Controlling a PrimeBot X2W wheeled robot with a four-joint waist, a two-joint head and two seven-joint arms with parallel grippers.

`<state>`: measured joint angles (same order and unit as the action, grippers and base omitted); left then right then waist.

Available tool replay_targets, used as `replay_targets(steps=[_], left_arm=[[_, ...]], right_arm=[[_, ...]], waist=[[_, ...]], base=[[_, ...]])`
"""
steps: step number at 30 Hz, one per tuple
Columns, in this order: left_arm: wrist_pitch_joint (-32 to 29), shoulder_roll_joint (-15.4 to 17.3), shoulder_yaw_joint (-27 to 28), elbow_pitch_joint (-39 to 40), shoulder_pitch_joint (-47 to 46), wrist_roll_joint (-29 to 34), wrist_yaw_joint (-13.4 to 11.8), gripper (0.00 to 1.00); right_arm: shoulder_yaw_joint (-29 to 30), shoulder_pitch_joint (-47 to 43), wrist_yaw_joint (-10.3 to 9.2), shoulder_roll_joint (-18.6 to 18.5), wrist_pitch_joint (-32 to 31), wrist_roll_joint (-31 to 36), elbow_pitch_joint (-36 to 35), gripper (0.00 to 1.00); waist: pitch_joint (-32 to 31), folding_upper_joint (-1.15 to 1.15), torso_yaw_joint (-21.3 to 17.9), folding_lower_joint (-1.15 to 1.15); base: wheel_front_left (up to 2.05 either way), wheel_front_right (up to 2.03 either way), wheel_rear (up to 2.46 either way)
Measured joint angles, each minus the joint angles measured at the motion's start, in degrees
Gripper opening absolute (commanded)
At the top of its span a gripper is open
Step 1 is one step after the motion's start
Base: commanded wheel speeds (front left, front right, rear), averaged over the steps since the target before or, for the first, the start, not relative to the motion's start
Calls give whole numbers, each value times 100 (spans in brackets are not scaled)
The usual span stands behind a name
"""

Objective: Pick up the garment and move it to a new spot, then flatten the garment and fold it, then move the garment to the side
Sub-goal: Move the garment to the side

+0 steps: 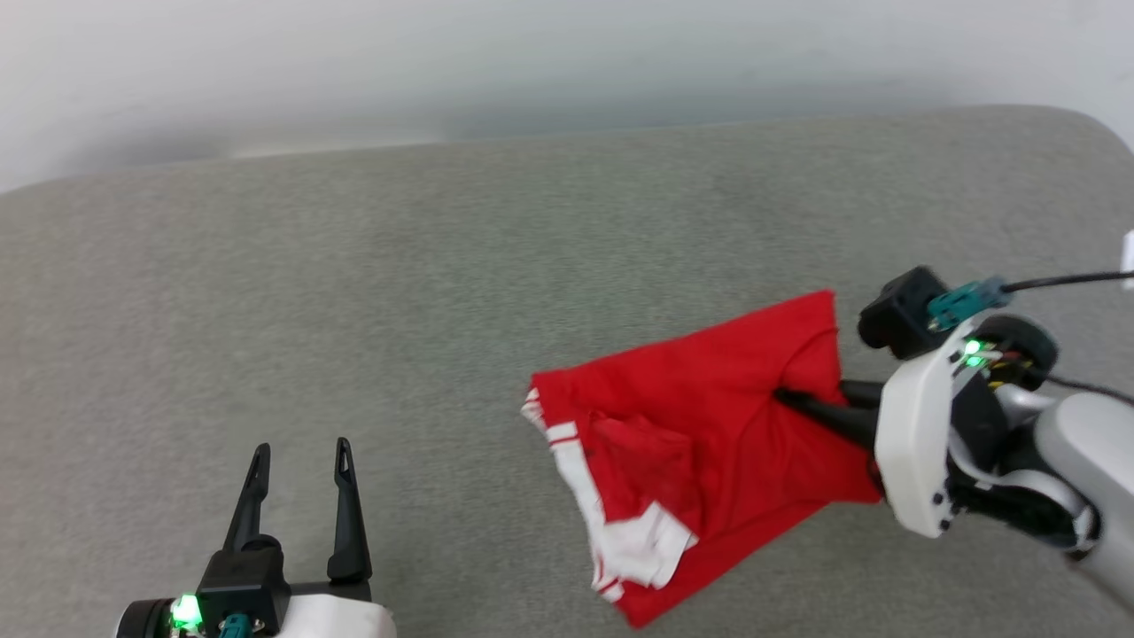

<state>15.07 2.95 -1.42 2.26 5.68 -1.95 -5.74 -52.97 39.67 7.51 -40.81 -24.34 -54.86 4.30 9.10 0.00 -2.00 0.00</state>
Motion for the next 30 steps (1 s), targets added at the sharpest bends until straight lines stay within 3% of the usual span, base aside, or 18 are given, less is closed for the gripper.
replay_targets(steps=[7,12,22,30], left_arm=[[1,-2,110,123,-127,26,22,100],[0,76,170,221,-359,125,68,100],[1,389,116,508,-870,282,121,100],[0,554,11,713,-1096,323,114,100]], right_arm=[[33,444,0,-744,-142,208,-559,0],[193,652,1,-1184,-167,375,-498,0],[403,1278,2,-1670,-75,1048,980,0],[832,1723,2,-1492,341,1367,2553,0]], waist=[[136,0,-706,0],[497,0,-1101,0],[1513,0,-1486,1],[2141,0,-1438,0]], base=[[0,0,0],[0,0,0],[0,0,0],[0,0,0]])
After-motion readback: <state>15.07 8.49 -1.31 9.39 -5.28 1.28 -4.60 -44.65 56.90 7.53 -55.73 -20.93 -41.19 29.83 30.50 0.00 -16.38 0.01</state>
